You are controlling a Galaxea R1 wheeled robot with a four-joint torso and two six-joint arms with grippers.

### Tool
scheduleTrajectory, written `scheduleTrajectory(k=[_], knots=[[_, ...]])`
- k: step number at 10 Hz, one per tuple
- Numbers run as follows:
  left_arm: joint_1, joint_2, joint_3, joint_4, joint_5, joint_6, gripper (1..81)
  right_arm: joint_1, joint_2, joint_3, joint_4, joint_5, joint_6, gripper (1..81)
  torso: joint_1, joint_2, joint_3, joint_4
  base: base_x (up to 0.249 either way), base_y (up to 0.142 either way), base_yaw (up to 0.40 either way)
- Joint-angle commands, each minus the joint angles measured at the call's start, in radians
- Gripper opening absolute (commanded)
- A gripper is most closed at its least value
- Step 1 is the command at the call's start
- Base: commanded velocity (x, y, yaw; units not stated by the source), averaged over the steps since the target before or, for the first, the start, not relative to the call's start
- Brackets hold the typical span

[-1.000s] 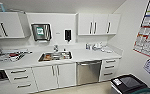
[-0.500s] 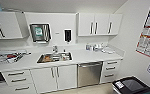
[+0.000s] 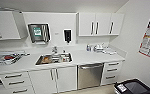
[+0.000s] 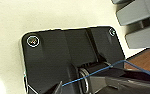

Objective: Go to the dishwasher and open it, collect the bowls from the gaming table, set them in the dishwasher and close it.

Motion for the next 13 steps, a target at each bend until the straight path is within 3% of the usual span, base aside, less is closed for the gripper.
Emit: scheduleTrajectory(k=[1, 5, 8, 13], knots=[[-0.048, -0.021, 0.011, 0.005, 0.055, 0.005, 81.1, 0.042, -0.02, 0.006, -0.009, -0.047, -0.002, 81.1, 0.001, 0.0, 0.0, 0.0, 0.113, 0.0, 0.0], [-0.048, -0.007, -0.014, 0.004, 0.055, 0.005, 81.1, 0.048, -0.017, -0.027, -0.002, -0.047, -0.001, 81.1, 0.001, 0.0, 0.0, 0.0, 0.113, 0.0, 0.0], [-0.048, 0.035, -0.095, 0.001, 0.055, 0.005, 81.1, 0.053, 0.02, -0.124, 0.003, -0.047, 0.001, 81.1, 0.001, 0.0, 0.0, 0.0, 0.113, 0.0, 0.0], [-0.048, 0.042, -0.112, -0.004, 0.055, 0.005, 81.1, 0.057, 0.063, -0.207, 0.003, -0.047, 0.003, 81.1, 0.001, 0.0, 0.0, 0.0, 0.113, 0.0, 0.0]])
